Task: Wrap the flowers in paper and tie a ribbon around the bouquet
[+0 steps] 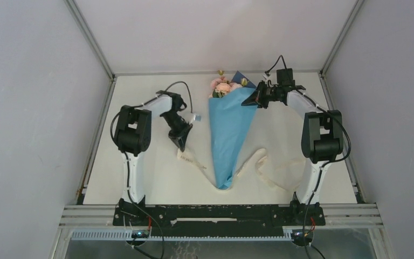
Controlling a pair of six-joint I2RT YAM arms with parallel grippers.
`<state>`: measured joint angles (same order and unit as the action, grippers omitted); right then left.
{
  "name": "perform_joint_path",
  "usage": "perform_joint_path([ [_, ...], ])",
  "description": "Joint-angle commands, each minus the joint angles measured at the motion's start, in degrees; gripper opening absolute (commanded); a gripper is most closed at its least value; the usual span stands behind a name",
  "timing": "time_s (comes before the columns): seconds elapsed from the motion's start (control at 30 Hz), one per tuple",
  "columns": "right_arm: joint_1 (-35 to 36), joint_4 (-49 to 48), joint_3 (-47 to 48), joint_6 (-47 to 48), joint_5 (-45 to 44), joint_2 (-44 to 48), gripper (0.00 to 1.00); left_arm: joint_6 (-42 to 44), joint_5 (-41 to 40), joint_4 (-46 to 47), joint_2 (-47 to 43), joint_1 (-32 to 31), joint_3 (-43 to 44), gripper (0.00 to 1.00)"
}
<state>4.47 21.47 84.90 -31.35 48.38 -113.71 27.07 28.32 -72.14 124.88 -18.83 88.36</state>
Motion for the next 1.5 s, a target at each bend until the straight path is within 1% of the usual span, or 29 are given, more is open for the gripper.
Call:
perform_joint_path([
  [0.0, -0.01, -0.02, -0.67, -0.87, 2.77, 4.55, 0.00, -15.50, 0.78, 8.74, 1.76, 5.68, 11.91, 0.00],
  [0.07, 0.08, 0.25, -1.16, -0.58, 2.65, 4.92, 0.00, -20.46, -1.07, 12.69, 2.24, 7.74, 15.06, 0.00],
  [0.13, 0.06, 0.58, -1.51, -0.15, 2.07, 5.07, 0.00, -23.38, -3.89, 15.79, 1.99, 8.99, 17.08, 0.00],
  [0.33, 0.16, 0.41, -3.58, 0.40, 1.45, 4.04, 0.00, -25.77, -16.69, 21.65, 0.54, 10.47, 22.60, 0.00],
  [0.43, 0.59, 0.81, -4.72, 1.31, 0.97, 4.10, 0.00, -28.94, -20.87, 25.01, 0.00, 12.14, 26.18, 0.00],
  [0.5, 1.04, 1.27, -5.66, 2.25, 0.19, 4.32, 0.00, -29.97, -20.63, 25.21, -0.65, 12.99, 28.68, 0.00],
  [0.6, 1.53, 0.59, -8.16, 2.77, -0.62, 4.40, 0.00, -28.89, -18.18, 24.17, -3.85, 13.27, 30.33, 0.00],
  [0.73, 2.01, -2.23, -11.26, 2.07, -0.57, 3.75, 0.00, -27.62, -17.18, 24.05, -12.39, 13.46, 29.31, 0.00],
  [0.87, 3.13, -3.84, -12.04, 2.01, -1.37, 1.69, 0.00, -27.20, -13.06, 24.30, -22.24, 13.19, 27.44, 0.00],
  [0.93, 3.83, -4.66, -12.05, 1.81, -1.45, 0.51, 0.00, -27.16, -10.24, 24.39, -25.79, 11.43, 25.98, 0.00],
  [0.97, 4.20, -5.21, -12.04, 1.69, -1.61, 0.02, 0.00, -25.69, -9.92, 23.56, -27.01, 9.74, 25.30, 0.00],
  [1.07, 4.92, -6.96, -12.48, 0.84, -1.79, -1.15, 0.00, -22.80, -8.78, 22.70, -29.17, 1.72, 21.48, 0.00],
  [1.13, 5.11, -8.23, -13.18, 0.15, -1.91, -1.61, 0.00, -22.53, -6.50, 23.77, -28.42, -4.11, 17.70, 0.00],
  [1.2, 5.33, -8.46, -13.58, 0.17, -2.85, -1.84, 0.00, -22.67, -7.40, 24.17, -24.75, -9.87, 16.18, 0.00],
  [1.23, 5.30, -8.12, -13.74, 0.46, -3.69, -1.81, 0.04, -22.72, -7.62, 24.22, -21.32, -13.20, 16.26, 0.00],
  [1.33, 5.37, -5.86, -13.80, 2.79, -7.17, -0.72, 0.20, -23.37, -6.22, 25.04, -12.40, -18.36, 17.51, 0.00],
  [1.4, 5.19, -4.37, -13.80, 4.08, -9.36, 0.92, 0.33, -24.05, -6.26, 25.07, -6.87, -20.21, 19.85, 0.00],
  [1.47, 5.04, -2.63, -13.76, 5.35, -11.89, 3.29, 0.43, -24.88, -6.03, 25.09, -2.52, -21.27, 21.87, 0.00],
])
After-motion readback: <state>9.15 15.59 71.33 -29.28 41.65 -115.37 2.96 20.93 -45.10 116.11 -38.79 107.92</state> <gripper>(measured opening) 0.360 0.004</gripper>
